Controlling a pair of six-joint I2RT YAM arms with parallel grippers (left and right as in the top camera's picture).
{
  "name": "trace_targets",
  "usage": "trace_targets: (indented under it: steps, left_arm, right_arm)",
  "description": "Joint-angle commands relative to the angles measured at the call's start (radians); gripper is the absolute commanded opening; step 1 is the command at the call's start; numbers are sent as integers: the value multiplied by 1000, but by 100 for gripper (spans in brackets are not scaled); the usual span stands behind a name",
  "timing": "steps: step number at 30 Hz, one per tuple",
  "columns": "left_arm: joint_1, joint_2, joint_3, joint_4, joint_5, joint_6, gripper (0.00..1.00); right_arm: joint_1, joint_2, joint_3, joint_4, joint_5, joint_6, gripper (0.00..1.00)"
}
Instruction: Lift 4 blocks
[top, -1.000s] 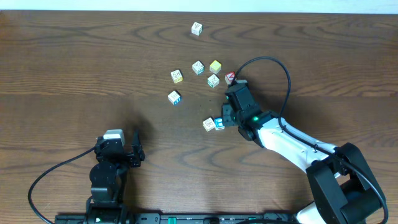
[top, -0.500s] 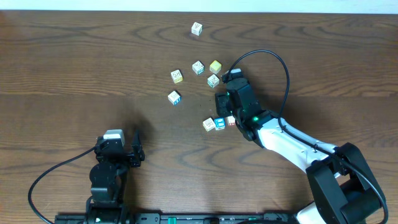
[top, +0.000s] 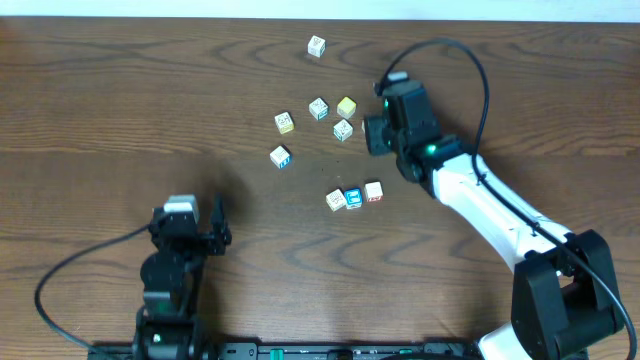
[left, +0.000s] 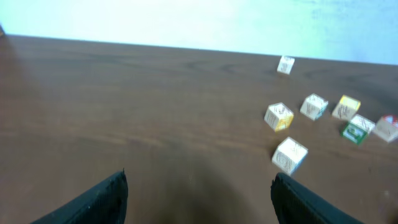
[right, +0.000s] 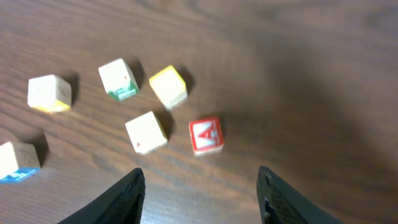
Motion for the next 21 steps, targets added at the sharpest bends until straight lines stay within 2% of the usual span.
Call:
trace_targets:
  steps: [1, 4, 8, 10, 13, 15, 21]
  left_arm:
    - [-2, 201, 145, 71, -16, 12, 74]
    - [-3, 454, 296, 69, 6, 12, 75]
    - [-16, 721, 481, 71, 236, 4, 74]
    - [-15, 795, 531, 77, 294, -2, 74]
    - [-15, 875, 544, 222, 344, -196, 75]
    - [-15, 925, 557, 270, 390, -188, 75]
    - [-36, 1095, 725, 63, 524, -138, 75]
  right_arm:
    - [-12, 5, 69, -40, 2, -61, 56]
    - [-23, 5, 98, -76, 3, -60, 56]
    - [-35, 3, 119, -132, 3, -56, 54]
    - [-51, 2, 131, -175, 3, -52, 54]
    - [-99, -2, 144, -232, 2, -26, 55]
    - [-147, -3, 149, -248, -11, -26, 57]
    - [-241, -3, 154, -289, -64, -27, 58]
